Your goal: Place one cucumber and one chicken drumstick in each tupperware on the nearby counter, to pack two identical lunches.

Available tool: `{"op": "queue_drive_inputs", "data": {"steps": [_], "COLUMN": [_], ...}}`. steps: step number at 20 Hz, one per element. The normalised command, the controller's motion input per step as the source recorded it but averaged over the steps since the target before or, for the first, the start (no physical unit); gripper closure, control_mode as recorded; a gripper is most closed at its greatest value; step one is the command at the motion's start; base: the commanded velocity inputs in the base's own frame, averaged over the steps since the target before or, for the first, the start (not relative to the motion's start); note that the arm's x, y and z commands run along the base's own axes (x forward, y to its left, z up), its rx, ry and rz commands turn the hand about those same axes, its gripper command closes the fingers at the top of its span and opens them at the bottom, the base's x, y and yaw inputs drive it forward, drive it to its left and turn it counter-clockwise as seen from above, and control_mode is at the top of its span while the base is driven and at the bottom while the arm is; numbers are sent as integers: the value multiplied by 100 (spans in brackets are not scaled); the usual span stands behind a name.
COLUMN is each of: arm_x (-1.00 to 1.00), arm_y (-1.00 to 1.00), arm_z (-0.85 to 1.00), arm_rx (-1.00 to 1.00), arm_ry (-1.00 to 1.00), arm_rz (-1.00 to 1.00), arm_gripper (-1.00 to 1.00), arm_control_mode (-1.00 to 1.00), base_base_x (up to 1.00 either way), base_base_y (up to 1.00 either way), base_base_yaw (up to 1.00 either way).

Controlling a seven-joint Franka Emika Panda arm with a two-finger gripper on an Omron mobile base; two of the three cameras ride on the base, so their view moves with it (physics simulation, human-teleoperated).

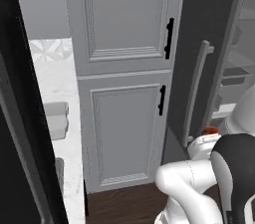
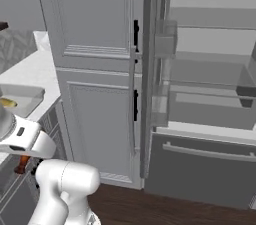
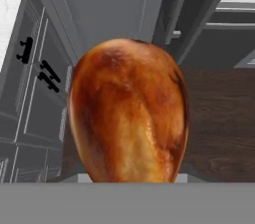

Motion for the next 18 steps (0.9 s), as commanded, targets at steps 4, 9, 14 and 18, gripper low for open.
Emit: {"op": "queue_drive_inputs", "data": {"steps": [4, 9, 14, 18], "arm_x": [0, 0, 0, 0], "arm_y": [0, 0, 0, 0], "arm_z": [0, 0, 0, 0], "arm_rx": [0, 0, 0, 0], "arm_ry": [0, 0, 0, 0], "arm_rz": [0, 0, 0, 0], "arm_gripper": [100, 100, 100, 100], "arm_control_mode": [100, 100, 100, 100], "base_base_x": [54, 51, 48, 47], "base_base_y": [42, 13, 11, 24], "base_base_yaw": [2, 5, 3, 2]}}
